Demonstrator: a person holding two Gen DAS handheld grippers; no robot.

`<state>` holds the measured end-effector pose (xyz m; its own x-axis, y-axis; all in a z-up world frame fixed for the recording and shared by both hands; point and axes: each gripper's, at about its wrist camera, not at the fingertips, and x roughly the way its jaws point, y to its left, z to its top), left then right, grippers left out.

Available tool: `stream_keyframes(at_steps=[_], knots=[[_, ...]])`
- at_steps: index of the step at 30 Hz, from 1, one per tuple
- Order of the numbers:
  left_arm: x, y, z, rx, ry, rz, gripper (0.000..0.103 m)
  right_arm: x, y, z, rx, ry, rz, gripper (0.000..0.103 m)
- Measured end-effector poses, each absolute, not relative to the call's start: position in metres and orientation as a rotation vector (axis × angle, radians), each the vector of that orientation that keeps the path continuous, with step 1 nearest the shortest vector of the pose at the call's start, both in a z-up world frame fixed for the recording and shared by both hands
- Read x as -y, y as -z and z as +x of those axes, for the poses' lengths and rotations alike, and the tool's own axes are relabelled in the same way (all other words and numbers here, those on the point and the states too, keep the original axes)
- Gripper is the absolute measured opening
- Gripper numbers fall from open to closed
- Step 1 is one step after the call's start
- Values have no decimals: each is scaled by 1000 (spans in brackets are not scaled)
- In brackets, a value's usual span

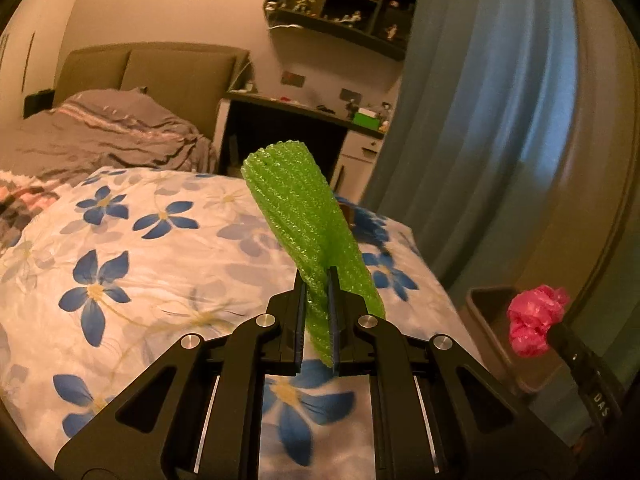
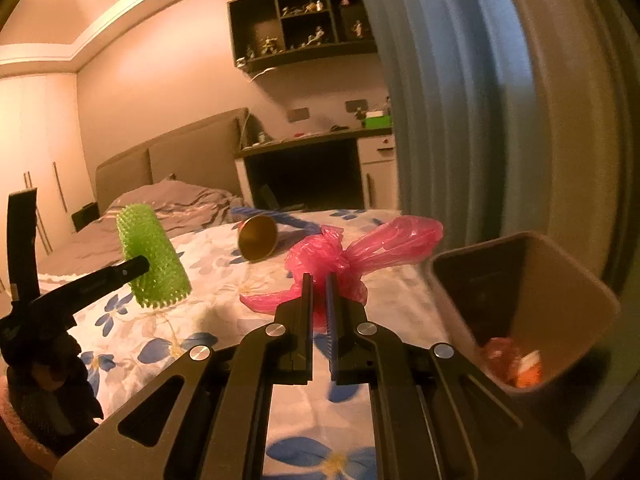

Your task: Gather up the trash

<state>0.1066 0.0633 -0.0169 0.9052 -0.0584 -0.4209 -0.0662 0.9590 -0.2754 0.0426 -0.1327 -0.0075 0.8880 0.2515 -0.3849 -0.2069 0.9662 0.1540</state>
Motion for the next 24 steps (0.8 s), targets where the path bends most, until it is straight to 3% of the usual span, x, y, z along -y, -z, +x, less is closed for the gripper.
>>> stream_keyframes(at_steps=[24], knots=[[32,11,101,-441,127,-162,9,213,3,7,-355,-108,194,7]])
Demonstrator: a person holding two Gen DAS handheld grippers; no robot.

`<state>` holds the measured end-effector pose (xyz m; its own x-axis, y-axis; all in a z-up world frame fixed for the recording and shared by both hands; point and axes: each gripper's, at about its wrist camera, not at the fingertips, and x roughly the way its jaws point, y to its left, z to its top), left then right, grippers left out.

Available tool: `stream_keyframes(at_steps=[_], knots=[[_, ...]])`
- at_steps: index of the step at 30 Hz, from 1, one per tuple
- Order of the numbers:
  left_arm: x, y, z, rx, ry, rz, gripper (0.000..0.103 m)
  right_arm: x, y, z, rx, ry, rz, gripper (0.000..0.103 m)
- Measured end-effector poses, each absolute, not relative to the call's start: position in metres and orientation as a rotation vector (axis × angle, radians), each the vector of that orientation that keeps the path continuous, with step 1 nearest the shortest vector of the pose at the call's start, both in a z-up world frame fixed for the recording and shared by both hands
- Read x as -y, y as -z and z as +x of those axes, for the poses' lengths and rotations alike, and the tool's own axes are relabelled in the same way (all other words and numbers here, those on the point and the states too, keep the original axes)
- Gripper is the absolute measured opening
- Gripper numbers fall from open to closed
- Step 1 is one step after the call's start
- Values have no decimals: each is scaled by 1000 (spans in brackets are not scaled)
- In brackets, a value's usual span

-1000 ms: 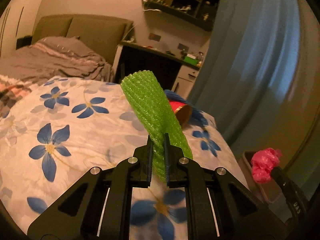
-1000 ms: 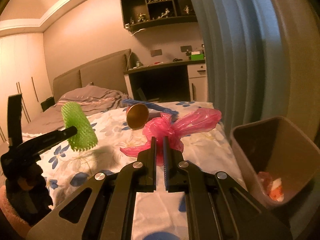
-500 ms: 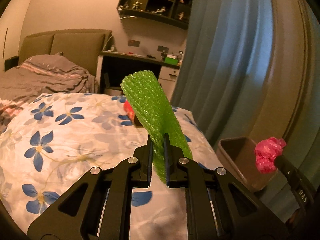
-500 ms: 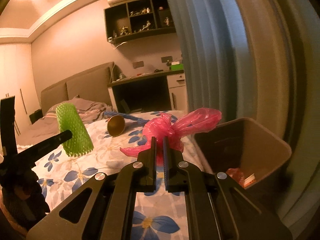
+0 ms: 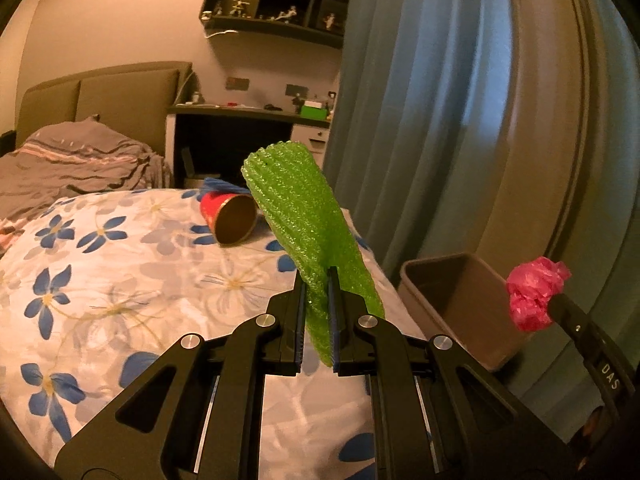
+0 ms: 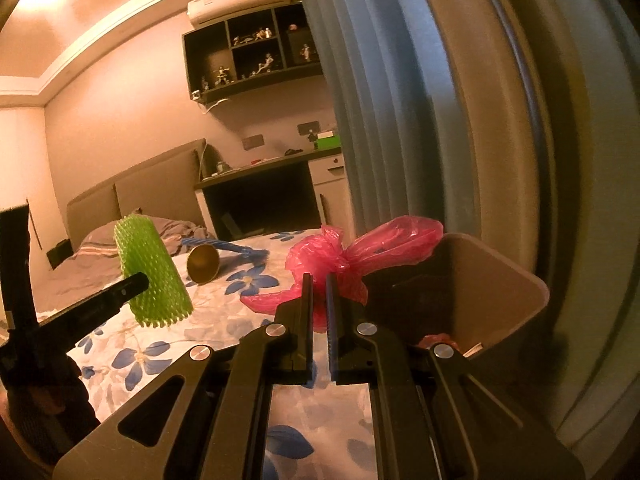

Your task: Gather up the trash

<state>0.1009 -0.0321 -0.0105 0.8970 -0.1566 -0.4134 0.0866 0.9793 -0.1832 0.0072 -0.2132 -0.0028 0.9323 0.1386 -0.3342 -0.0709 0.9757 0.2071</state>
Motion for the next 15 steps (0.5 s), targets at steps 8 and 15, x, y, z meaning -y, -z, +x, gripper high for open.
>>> stream_keyframes(at_steps=[8,15], knots=[[57,15,105,-449,168,-134,9,233,5,6,-352,-76,211,7],[82,15,109,-448,216,-107,9,248,6,8,-352,-46,220,7]])
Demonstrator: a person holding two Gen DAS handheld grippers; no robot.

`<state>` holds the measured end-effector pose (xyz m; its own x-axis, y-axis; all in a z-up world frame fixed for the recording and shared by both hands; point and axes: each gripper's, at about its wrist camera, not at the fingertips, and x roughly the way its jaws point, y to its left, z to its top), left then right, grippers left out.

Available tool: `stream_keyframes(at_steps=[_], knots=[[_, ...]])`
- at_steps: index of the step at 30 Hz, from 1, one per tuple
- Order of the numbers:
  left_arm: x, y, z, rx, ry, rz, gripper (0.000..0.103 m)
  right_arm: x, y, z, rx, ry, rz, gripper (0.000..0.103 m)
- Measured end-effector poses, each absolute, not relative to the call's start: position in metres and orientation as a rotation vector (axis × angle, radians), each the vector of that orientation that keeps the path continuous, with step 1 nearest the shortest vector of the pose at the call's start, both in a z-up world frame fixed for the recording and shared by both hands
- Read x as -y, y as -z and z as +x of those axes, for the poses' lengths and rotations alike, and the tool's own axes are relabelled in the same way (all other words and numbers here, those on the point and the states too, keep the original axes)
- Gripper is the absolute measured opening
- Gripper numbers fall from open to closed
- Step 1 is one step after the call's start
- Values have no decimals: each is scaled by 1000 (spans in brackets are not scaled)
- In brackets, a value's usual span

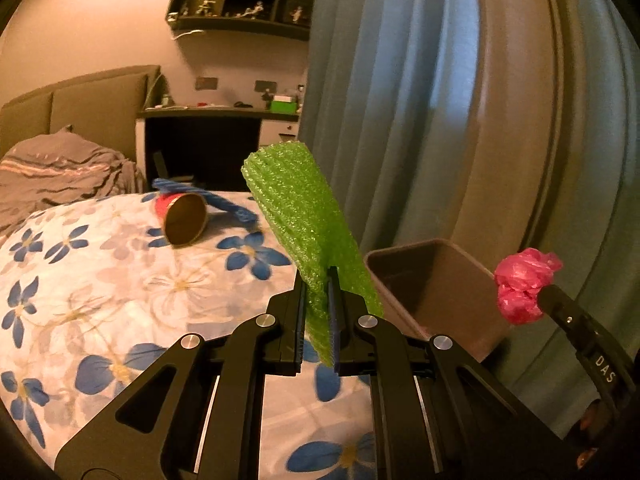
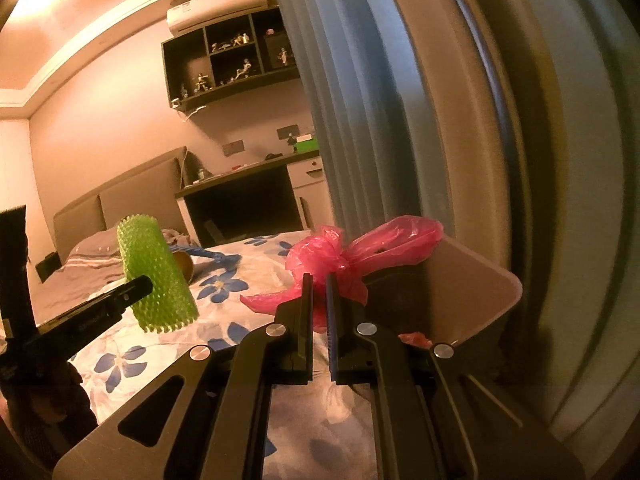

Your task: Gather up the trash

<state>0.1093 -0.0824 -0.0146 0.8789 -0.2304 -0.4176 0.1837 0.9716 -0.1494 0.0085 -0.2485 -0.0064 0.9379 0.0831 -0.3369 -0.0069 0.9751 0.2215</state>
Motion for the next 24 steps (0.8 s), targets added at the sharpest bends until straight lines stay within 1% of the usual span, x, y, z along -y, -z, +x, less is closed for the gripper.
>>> stream_keyframes(at_steps=[24], knots=[[189,17,151,-428,421,-19,9,300,10,39,-339,80,171,7]])
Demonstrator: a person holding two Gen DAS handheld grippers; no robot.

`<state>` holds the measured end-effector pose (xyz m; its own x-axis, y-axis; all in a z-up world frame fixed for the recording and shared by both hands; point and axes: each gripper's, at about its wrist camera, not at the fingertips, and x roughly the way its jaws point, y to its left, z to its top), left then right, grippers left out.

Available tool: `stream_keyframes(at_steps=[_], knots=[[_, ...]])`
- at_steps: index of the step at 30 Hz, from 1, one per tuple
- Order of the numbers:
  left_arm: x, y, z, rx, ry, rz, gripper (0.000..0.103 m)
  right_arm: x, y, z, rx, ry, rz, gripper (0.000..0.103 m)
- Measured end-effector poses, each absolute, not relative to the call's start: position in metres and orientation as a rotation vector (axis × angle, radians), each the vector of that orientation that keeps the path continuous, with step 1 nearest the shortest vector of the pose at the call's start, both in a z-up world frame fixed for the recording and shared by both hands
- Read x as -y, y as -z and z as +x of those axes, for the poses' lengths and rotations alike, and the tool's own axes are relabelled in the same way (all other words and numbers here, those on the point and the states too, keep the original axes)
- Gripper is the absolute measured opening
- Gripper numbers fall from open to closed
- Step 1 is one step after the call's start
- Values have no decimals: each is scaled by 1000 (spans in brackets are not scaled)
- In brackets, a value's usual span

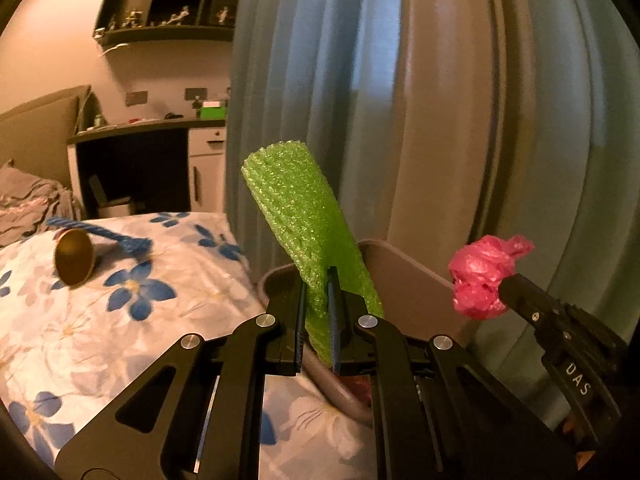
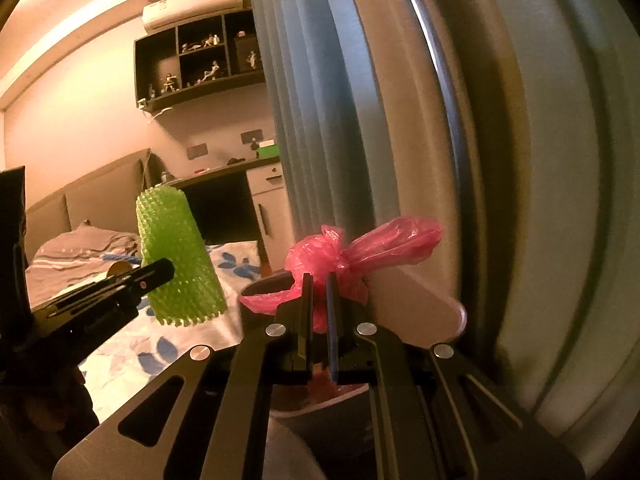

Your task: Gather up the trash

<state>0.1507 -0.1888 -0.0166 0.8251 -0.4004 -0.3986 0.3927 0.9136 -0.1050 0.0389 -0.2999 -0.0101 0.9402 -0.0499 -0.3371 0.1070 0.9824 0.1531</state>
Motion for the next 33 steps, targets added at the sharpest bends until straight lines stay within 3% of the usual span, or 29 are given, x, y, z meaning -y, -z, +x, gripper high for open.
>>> stream_keyframes(at_steps=[33], knots=[[235,56,202,-519,529,20,10,311,32,78,-384,100,177,7]])
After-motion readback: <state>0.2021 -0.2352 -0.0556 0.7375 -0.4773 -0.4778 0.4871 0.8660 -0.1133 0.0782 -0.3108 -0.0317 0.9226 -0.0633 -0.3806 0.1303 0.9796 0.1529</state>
